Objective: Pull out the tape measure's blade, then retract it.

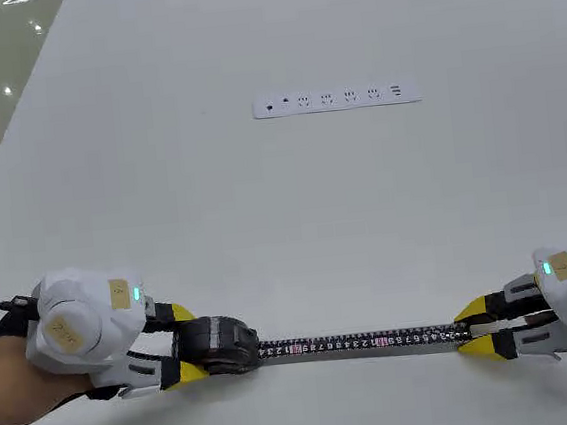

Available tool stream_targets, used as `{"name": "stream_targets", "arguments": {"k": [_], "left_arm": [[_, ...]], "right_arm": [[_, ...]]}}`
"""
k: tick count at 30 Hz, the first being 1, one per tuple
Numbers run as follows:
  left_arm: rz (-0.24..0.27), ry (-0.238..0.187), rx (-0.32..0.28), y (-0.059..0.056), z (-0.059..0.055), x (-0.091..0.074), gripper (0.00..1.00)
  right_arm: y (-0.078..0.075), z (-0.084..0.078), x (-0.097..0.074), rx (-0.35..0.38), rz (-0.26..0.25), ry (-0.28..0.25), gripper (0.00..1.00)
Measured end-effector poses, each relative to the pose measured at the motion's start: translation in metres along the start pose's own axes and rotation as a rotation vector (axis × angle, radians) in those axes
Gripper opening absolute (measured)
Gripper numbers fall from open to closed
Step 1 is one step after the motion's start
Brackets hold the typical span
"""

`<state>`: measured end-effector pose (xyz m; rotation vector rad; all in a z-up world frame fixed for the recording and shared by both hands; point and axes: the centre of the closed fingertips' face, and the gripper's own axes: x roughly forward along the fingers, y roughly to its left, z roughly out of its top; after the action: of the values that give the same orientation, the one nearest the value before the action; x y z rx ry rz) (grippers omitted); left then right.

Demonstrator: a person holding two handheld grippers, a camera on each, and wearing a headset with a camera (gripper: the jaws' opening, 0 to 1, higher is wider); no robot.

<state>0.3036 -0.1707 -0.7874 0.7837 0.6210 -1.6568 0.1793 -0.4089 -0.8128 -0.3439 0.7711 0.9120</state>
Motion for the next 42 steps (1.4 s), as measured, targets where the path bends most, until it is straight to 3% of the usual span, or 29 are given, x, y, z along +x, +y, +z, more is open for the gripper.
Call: {"name": "stream_targets", "arguments": {"k": [12,18,28,32,36,42], "left_arm": [[-0.003,-0.008,-0.031,-0.003,0.002,0.000,0.35],[0.020,-0.021,-0.064,-0.003,0.004,-0.004,0.42],[0.066,-0.091,-0.130,0.000,0.017,-0.020,0.45],[0.090,-0.135,-0.134,-0.002,0.028,-0.028,0.45],[0.105,-0.162,-0.151,-0.004,0.037,-0.034,0.47],[0.118,-0.177,-0.173,-0.006,0.040,-0.040,0.51]], "right_arm": [[0.002,-0.002,-0.001,0.024,0.005,-0.003,0.26],[0.002,0.002,-0.005,0.062,-0.020,-0.014,0.37],[0.005,0.010,-0.013,0.095,-0.056,-0.027,0.48],[0.006,0.018,-0.016,0.101,-0.068,-0.056,0.51],[0.006,0.020,-0.019,0.099,-0.081,-0.053,0.52],[0.009,0.022,-0.022,0.107,-0.092,-0.061,0.54]]}}
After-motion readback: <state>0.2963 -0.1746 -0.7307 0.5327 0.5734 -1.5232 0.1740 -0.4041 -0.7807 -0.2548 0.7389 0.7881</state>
